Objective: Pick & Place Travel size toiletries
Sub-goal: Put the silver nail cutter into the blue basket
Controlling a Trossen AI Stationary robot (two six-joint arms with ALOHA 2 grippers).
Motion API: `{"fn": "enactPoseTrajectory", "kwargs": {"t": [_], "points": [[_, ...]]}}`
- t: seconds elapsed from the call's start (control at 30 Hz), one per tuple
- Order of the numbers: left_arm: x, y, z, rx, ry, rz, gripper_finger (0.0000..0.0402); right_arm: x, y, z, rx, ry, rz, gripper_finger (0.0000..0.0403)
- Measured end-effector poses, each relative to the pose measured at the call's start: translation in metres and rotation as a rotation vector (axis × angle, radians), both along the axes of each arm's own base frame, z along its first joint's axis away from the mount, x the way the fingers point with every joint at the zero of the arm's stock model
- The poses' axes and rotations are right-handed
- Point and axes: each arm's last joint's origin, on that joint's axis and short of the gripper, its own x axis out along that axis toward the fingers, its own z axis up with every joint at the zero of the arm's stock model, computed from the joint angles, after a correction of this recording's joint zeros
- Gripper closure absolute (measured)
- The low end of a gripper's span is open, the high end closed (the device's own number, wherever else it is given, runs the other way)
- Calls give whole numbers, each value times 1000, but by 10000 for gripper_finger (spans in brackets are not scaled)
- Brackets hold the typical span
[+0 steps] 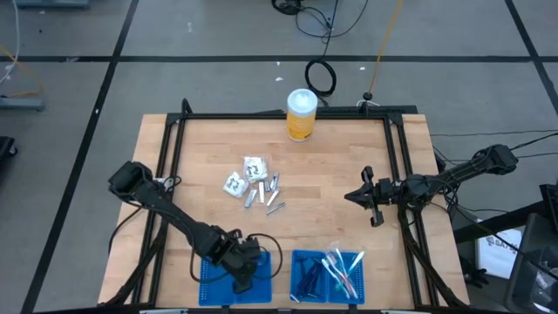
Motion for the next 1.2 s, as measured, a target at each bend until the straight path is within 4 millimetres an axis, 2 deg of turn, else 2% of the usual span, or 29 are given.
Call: {"fn": "enactPoseTrajectory", "kwargs": {"t": [0.2,0.33,0.6,0.73,0.93,1.2], "points": [[0,1,0,1,-1,1,262,0,0,0,0,0,0,399],[2,9,3,33,-14,-1,263,0,0,0,0,0,0,399],[9,50,21,279,-119,169,285,0,0,0,0,0,0,399],[14,77,20,387,-97,299,293,0,0,0,0,0,0,399],[17,123,2,329,58,463,274,0,0,0,0,0,0,399],[5,173,-36,331,178,699,182,0,0,0,0,-1,0,398]]}}
